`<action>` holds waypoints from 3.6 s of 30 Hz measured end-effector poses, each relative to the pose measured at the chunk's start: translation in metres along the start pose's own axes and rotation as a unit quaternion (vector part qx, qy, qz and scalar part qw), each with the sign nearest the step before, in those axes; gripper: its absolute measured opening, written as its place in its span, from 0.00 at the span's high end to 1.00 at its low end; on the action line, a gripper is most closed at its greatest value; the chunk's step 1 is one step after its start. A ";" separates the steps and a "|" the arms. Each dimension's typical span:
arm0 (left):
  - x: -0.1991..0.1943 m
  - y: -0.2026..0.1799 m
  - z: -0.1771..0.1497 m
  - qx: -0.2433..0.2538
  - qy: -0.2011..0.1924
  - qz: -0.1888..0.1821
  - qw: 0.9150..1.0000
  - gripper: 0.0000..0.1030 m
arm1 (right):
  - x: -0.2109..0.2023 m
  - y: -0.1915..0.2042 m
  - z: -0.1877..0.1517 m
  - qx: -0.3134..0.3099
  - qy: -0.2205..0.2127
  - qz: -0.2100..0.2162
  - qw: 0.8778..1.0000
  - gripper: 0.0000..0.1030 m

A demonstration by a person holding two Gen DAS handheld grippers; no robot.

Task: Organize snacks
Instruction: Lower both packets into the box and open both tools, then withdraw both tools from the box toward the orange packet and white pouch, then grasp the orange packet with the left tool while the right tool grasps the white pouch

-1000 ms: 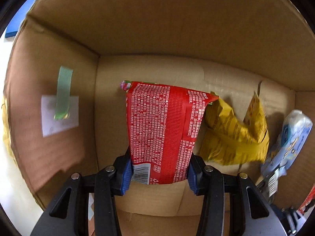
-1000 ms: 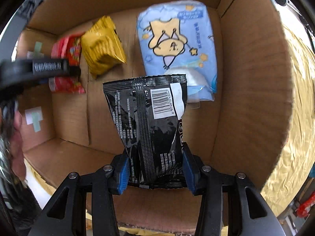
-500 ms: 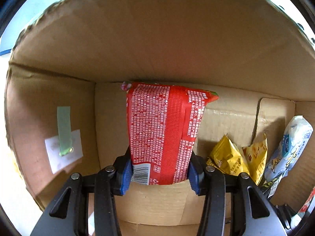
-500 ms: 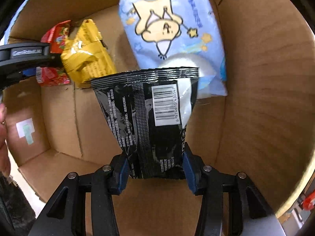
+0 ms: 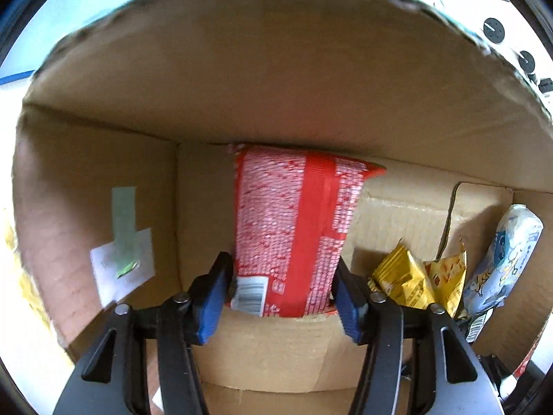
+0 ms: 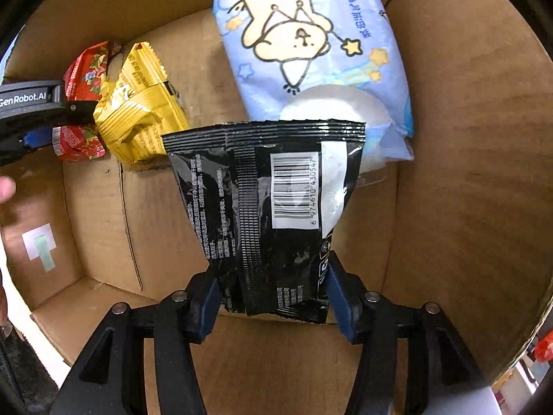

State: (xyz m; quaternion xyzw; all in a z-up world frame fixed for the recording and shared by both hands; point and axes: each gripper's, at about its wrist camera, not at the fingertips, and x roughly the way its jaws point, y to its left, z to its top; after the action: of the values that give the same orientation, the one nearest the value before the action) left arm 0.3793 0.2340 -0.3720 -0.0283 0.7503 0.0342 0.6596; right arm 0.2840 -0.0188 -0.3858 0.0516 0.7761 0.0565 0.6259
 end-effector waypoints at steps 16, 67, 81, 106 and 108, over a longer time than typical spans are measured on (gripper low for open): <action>-0.034 0.008 -0.047 0.007 -0.044 -0.014 0.999 0.08 | -0.017 0.027 -0.009 -0.011 -0.028 0.003 1.000 0.08; -0.243 -0.044 -0.282 -0.003 -0.264 -0.022 0.964 0.07 | -0.244 -0.013 -0.190 -0.080 -0.251 0.038 0.964 0.00; -0.216 -0.241 -0.217 0.110 -0.220 -0.033 0.969 0.07 | -0.263 -0.204 -0.178 0.053 -0.267 0.016 0.962 0.00; 0.015 -0.404 -0.094 0.196 0.037 0.037 0.979 0.57 | -0.145 -0.466 -0.084 0.129 -0.140 -0.003 0.982 0.00; 0.006 -0.407 -0.086 0.176 0.026 0.019 0.984 0.57 | -0.142 -0.470 -0.060 0.116 -0.136 0.001 0.984 0.00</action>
State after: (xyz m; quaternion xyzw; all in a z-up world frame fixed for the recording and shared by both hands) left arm 0.3295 -0.1791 -0.3727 0.1015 0.7616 -0.0865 0.6342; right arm 0.2509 -0.5057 -0.3077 0.1316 0.6848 -0.0408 0.7156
